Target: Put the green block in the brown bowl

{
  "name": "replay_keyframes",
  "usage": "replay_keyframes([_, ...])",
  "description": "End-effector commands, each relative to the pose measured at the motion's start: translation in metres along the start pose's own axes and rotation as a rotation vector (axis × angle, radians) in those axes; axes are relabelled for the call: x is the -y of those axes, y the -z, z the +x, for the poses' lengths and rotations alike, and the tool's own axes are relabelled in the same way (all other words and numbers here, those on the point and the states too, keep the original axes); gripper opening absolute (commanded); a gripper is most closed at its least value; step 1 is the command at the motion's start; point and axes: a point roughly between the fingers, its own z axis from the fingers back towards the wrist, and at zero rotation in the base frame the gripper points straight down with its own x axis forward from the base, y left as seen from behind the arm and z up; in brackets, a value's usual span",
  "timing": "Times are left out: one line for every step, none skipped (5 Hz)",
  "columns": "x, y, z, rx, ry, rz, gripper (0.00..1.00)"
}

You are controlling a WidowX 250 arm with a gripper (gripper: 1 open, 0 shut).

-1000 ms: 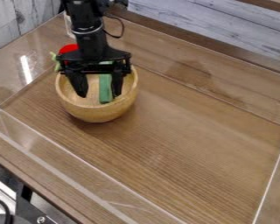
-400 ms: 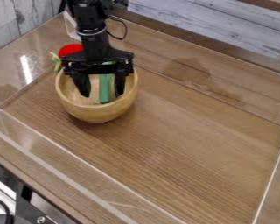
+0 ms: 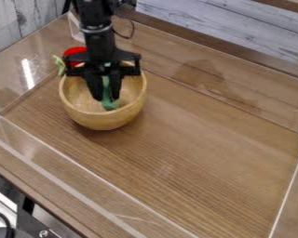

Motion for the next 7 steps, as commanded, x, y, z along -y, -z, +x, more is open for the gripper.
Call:
replay_keyframes([-0.005,-0.027,0.017,0.062,0.055,-0.024,1.00])
replay_keyframes([-0.009,-0.033,0.023,0.052,0.114,-0.027,0.00])
replay_keyframes([-0.006,-0.050,0.026,0.050,0.124,-0.022,1.00])
replay_keyframes([-0.003,-0.056,0.031,0.051,0.102,-0.022,1.00])
replay_keyframes([0.006,-0.070,0.033,0.064,0.096,-0.034,1.00])
replay_keyframes([0.026,-0.078,0.029,0.067,0.120,-0.037,1.00])
replay_keyframes([0.045,-0.081,0.020,0.066,0.167,-0.041,1.00])
